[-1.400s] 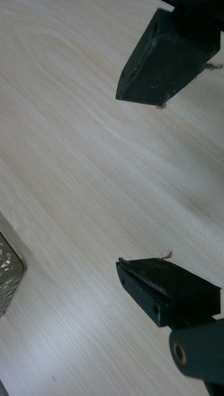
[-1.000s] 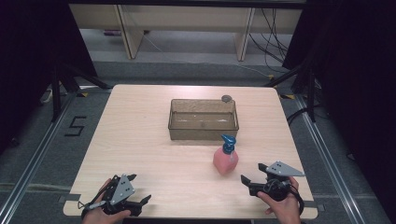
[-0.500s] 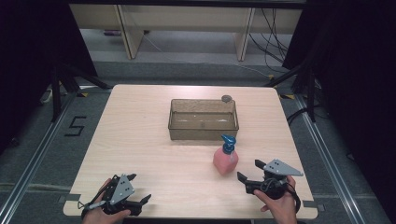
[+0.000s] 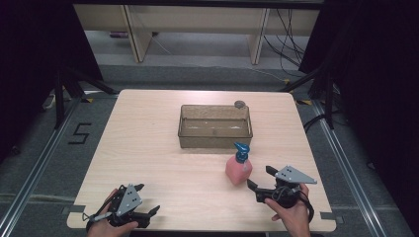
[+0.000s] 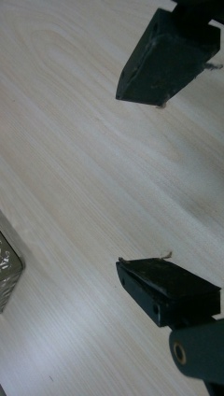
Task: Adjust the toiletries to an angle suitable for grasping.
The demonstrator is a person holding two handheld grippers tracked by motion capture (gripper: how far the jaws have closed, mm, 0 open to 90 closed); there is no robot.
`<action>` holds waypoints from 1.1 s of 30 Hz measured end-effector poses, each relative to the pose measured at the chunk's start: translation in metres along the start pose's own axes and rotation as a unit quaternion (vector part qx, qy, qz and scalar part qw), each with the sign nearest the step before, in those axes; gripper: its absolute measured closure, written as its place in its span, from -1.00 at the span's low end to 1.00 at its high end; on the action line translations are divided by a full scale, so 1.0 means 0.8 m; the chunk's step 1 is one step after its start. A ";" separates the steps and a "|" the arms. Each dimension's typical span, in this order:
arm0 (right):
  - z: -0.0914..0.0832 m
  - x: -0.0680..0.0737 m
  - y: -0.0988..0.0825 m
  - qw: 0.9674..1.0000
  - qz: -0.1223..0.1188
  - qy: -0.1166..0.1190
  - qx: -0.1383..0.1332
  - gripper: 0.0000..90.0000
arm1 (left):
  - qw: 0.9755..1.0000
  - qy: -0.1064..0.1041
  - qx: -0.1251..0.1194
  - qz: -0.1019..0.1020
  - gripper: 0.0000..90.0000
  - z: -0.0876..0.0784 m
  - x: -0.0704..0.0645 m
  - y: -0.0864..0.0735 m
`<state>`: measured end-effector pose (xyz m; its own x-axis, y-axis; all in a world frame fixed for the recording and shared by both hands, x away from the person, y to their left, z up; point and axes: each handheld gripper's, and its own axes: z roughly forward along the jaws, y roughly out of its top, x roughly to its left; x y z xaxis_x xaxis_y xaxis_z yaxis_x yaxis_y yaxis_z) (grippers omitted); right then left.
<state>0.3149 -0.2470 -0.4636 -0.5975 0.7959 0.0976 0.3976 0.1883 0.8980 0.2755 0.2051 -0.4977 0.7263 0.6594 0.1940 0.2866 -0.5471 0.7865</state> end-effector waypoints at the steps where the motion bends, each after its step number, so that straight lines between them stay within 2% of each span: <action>1: 0.000 0.000 0.000 1.000 0.000 0.000 0.000 -0.65 | 1.000 0.000 0.000 0.000 -0.67 0.000 0.000 0.000; 2: 0.000 0.000 0.001 1.000 -0.009 -0.003 0.002 -0.65 | 1.000 0.001 0.001 0.001 -0.67 0.000 0.000 0.000; 3: 0.000 0.002 0.001 1.000 0.000 0.001 0.002 -0.65 | 1.000 0.007 0.001 0.002 -0.67 0.000 0.000 0.000; 4: 0.001 0.000 0.002 1.000 -0.015 0.001 -0.003 -0.65 | 1.000 0.006 0.001 0.001 -0.67 0.001 0.000 0.000; 5: 0.001 0.002 0.003 1.000 -0.009 0.002 0.001 -0.65 | 1.000 0.005 0.001 0.001 -0.67 0.001 0.001 0.000; 11: 0.002 0.005 0.006 1.000 -0.013 -0.002 -0.011 -0.65 | 1.000 0.000 0.006 0.004 -0.67 0.000 0.000 0.001; 12: 0.004 0.005 0.008 1.000 -0.008 0.004 -0.014 -0.65 | 1.000 0.001 0.006 0.003 -0.67 0.001 0.000 0.001; 15: 0.004 0.006 0.009 1.000 -0.008 0.000 -0.008 -0.65 | 1.000 0.002 0.006 0.005 -0.67 0.001 0.000 0.001; 18: 0.008 0.004 0.010 1.000 -0.021 0.004 -0.007 -0.65 | 1.000 0.005 0.002 0.001 -0.67 0.002 0.000 0.002; 19: 0.009 0.003 0.011 1.000 -0.020 0.007 -0.006 -0.65 | 1.000 0.000 0.004 0.000 -0.67 0.002 0.000 0.002; 20: 0.011 0.006 0.010 1.000 -0.003 0.010 -0.009 -0.65 | 1.000 -0.002 0.005 -0.001 -0.67 0.003 0.000 0.002; 21: 0.012 0.002 0.011 1.000 -0.025 0.009 -0.009 -0.65 | 1.000 -0.002 -0.002 -0.007 -0.67 0.005 -0.001 0.002; 22: 0.012 0.003 0.011 1.000 -0.019 0.012 -0.004 -0.65 | 1.000 0.003 0.007 0.004 -0.67 0.004 0.000 0.003; 24: 0.013 0.001 0.011 1.000 -0.022 0.013 -0.005 -0.65 | 1.000 -0.004 0.007 0.004 -0.67 0.005 -0.001 0.005; 25: 0.014 0.003 0.011 1.000 -0.010 0.015 0.001 -0.65 | 1.000 -0.005 0.008 0.003 -0.67 0.004 -0.001 0.005; 26: 0.014 0.000 0.012 1.000 -0.025 0.013 -0.001 -0.65 | 1.000 -0.006 0.005 0.004 -0.67 0.004 -0.001 0.005; 27: 0.016 0.001 0.013 1.000 -0.013 0.014 -0.003 -0.65 | 1.000 -0.006 0.005 0.004 -0.67 0.004 -0.001 0.005; 28: 0.017 -0.001 0.014 1.000 -0.026 0.013 -0.004 -0.65 | 1.000 -0.005 0.003 -0.004 -0.67 0.004 -0.002 0.004; 29: 0.018 0.001 0.015 1.000 -0.014 0.016 -0.001 -0.65 | 1.000 -0.005 0.008 0.000 -0.67 0.003 -0.001 0.003; 31: 0.019 0.000 0.017 1.000 -0.018 0.016 -0.006 -0.65 | 1.000 -0.006 0.013 0.002 -0.67 0.003 0.001 0.002; 32: 0.019 0.003 0.020 1.000 -0.009 0.020 -0.001 -0.65 | 1.000 -0.007 -0.001 -0.006 -0.67 0.004 -0.002 0.002; 33: 0.020 0.001 0.021 0.999 -0.030 0.019 -0.006 -0.65 | 1.000 -0.007 -0.001 -0.006 -0.67 0.004 -0.002 0.002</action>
<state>0.3324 -0.2337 -0.4552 -0.6459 0.7612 0.0592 0.3516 0.2278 0.9080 0.2771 0.2017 -0.4988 0.7313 0.6591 0.1756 0.2946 -0.5374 0.7902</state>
